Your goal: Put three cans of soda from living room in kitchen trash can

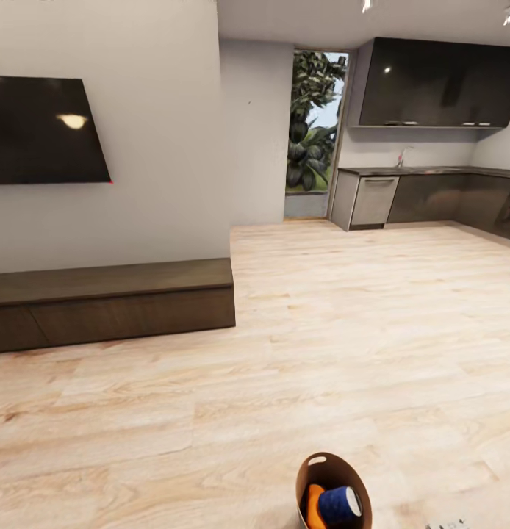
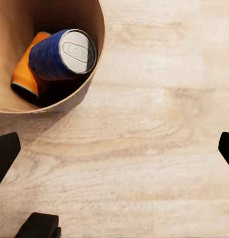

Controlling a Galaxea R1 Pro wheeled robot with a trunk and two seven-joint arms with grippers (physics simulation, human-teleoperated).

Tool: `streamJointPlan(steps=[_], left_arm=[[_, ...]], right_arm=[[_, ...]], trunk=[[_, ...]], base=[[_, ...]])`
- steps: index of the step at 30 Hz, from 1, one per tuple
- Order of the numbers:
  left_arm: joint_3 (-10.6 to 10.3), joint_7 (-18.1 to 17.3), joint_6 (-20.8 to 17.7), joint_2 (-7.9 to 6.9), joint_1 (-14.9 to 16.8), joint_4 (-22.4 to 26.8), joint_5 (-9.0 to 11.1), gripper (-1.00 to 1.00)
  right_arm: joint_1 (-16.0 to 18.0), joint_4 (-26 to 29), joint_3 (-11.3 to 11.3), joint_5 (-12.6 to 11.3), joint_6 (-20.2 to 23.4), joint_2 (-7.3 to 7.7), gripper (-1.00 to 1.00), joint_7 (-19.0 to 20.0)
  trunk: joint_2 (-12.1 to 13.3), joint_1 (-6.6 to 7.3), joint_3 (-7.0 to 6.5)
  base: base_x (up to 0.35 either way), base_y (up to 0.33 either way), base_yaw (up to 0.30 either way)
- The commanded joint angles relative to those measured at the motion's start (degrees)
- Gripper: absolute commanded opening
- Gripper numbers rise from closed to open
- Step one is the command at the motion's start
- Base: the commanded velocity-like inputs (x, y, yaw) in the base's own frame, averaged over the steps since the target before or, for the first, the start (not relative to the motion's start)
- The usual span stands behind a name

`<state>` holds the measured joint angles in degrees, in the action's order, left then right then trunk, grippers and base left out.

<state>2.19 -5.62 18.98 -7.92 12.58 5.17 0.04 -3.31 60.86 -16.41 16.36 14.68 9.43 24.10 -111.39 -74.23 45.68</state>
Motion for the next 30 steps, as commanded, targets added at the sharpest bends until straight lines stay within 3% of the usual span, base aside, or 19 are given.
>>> streamJointPlan(steps=[1,6,9,13,17,22,30], left_arm=[[0.00,0.79,0.15,0.04,-0.75,-0.05,-0.01,1.00],[0.00,3.08,1.07,0.14,-5.33,-0.18,-0.03,1.00],[0.00,3.75,4.14,0.17,-8.61,-0.30,-0.13,1.00],[0.00,4.02,6.76,0.26,-10.73,-0.39,-0.18,1.00],[0.00,4.14,8.11,0.37,-11.83,-0.48,-0.20,1.00],[0.00,4.19,10.95,0.45,-13.25,-0.69,-0.24,1.00],[0.00,4.21,15.52,0.53,-15.03,-0.83,-0.26,1.00]], right_arm=[[-0.01,-1.41,-0.17,0.02,-1.03,0.03,1.00,-0.02],[-0.02,-8.68,-0.64,0.07,-6.92,0.20,1.00,-0.08],[-0.03,-14.99,-0.80,0.07,-9.89,0.40,1.00,-0.14],[-0.03,-20.83,-0.86,0.09,-12.02,0.51,1.00,-0.17],[-0.03,-27.34,-0.89,0.16,-18.65,0.56,1.00,-0.68],[-0.03,-37.41,-0.85,0.31,-27.02,0.67,1.00,-5.77],[-0.03,-46.99,-0.33,0.50,-34.03,0.90,1.00,-10.55]], trunk=[[0.42,0.23,-0.19],[2.42,1.32,-1.09],[3.62,1.98,-1.63],[5.23,2.86,-2.34],[6.83,3.74,-3.06],[8.84,4.84,-3.96],[12.05,6.60,-5.40]], base=[[0.000,0.000,0.000],[0.000,0.000,0.000],[0.000,0.000,0.000],[0.000,0.000,0.000],[0.000,0.000,0.000],[0.000,0.000,0.000],[0.000,0.000,0.000]])
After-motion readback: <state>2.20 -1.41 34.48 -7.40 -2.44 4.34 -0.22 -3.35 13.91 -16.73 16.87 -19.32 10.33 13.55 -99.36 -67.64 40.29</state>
